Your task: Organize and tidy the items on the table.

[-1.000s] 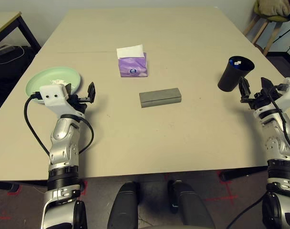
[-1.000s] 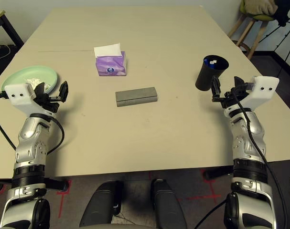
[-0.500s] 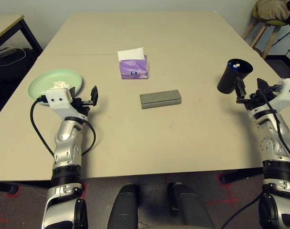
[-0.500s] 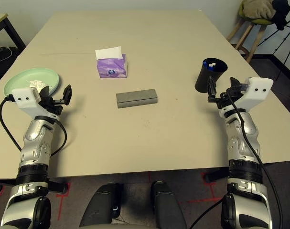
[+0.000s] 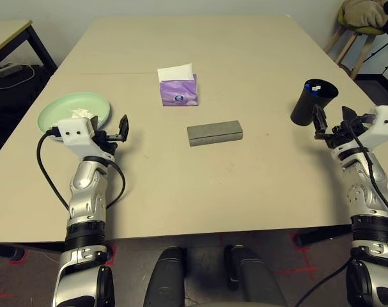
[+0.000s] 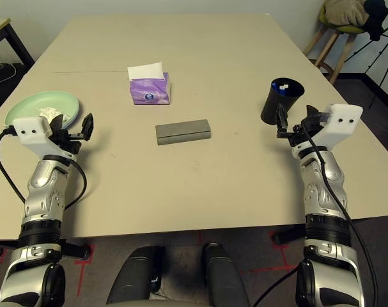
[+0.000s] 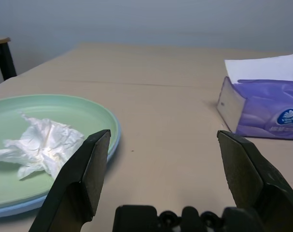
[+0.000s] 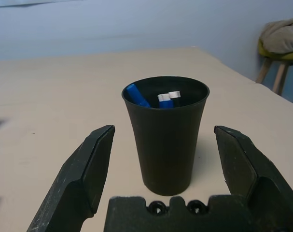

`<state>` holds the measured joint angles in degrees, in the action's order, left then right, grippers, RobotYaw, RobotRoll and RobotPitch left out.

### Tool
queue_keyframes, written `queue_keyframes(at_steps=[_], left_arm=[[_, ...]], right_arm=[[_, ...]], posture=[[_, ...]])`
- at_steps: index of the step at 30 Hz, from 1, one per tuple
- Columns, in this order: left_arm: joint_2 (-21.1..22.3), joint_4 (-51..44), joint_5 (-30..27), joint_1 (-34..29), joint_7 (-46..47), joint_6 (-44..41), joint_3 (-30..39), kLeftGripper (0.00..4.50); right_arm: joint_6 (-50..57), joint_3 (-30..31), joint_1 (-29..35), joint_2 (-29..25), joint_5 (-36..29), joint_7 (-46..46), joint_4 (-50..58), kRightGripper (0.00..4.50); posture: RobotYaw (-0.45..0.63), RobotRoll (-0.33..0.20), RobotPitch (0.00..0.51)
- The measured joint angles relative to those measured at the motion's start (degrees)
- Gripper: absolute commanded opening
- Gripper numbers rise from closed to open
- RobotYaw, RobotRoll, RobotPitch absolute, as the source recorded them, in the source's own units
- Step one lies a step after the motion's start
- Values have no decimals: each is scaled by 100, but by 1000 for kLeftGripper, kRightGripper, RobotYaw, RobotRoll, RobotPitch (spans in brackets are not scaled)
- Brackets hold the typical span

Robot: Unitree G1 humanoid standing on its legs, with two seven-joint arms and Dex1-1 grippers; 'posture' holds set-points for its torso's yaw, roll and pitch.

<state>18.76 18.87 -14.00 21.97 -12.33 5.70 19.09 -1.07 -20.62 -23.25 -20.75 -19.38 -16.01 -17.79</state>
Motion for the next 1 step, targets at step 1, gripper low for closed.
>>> queue_keyframes(at_steps=[1], left_arm=[[0,0,15,15,59,0,0,4500]], right_arm=[[0,3,0,0,19,28,1,4471]], posture=[[116,0,100]])
